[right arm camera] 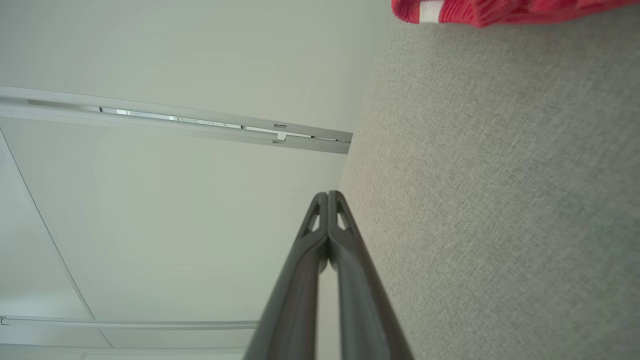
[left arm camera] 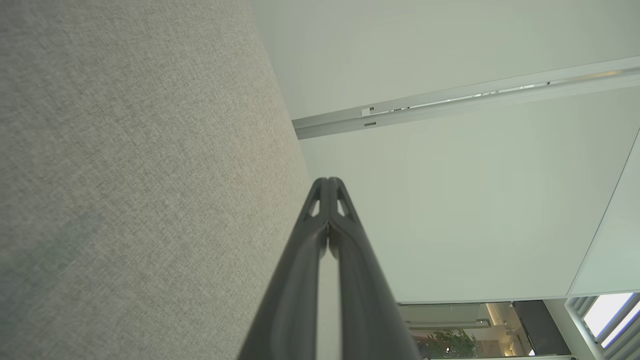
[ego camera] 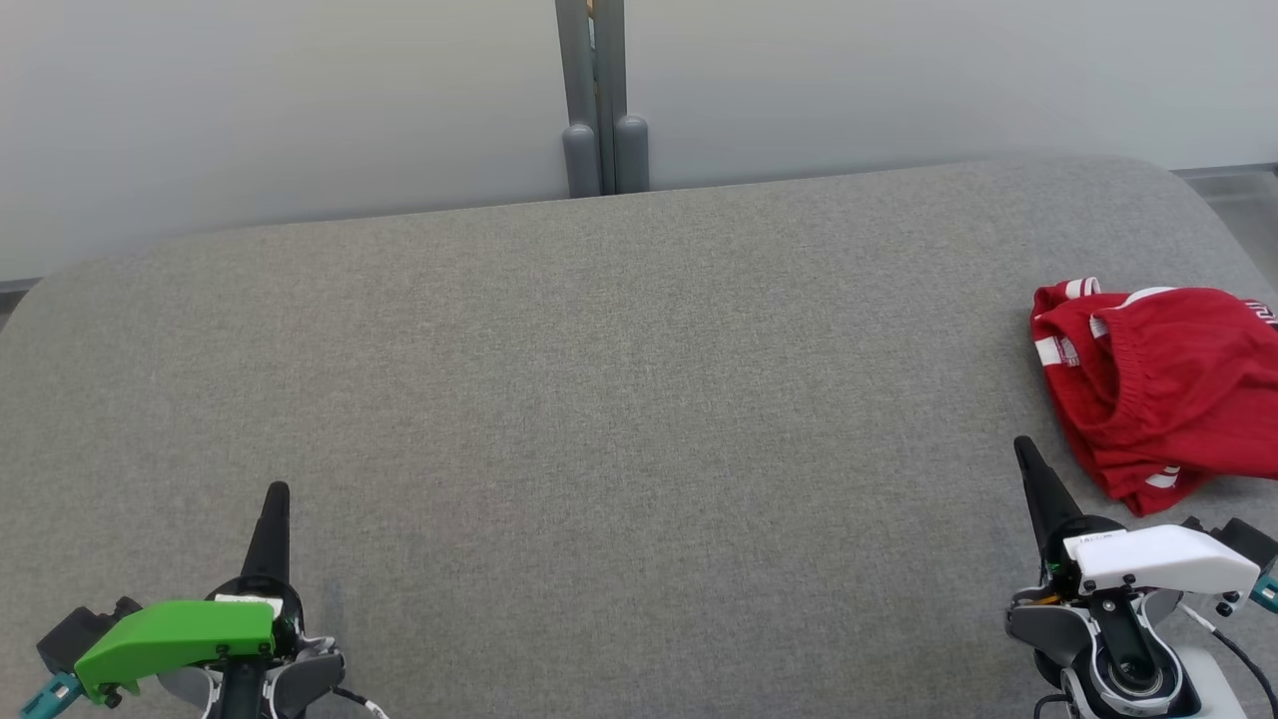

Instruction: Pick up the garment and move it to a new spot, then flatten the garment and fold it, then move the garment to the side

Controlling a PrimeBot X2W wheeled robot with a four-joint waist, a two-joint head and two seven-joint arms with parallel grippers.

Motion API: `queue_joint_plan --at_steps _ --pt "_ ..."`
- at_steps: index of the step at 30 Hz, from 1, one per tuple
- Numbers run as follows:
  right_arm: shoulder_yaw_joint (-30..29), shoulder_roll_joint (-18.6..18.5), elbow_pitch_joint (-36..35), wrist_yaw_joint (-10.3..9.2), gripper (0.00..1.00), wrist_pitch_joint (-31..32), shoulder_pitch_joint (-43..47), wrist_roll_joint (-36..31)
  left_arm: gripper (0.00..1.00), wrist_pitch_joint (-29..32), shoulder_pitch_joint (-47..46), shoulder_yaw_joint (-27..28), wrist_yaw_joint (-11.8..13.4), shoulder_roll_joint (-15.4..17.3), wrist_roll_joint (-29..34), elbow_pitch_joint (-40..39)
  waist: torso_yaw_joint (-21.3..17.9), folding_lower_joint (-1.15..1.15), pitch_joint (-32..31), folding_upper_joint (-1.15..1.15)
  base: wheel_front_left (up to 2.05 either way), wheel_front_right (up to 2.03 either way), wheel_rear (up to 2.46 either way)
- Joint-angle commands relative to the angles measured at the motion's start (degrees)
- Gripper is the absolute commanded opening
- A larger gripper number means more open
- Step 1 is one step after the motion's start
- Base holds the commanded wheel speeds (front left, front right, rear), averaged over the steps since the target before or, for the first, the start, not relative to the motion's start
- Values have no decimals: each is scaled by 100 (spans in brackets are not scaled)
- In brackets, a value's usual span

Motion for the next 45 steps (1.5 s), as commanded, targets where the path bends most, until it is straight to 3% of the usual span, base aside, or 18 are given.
queue_joint_plan --at_steps 1,28,45 --pt "-25 -20 -77 3 0 37 34 134 0 39 -125 35 -42 38 -166 -57 1 0 0 0 0 0 0" --pt "-181 -20 -290 2 0 336 90 1328 0 344 -126 180 -115 45 -1232 -298 12 0 -6 0 0 0 0" --pt "-176 -20 -284 2 0 334 90 1307 0 343 -123 178 -111 44 -1207 -294 12 0 -6 0 0 0 0"
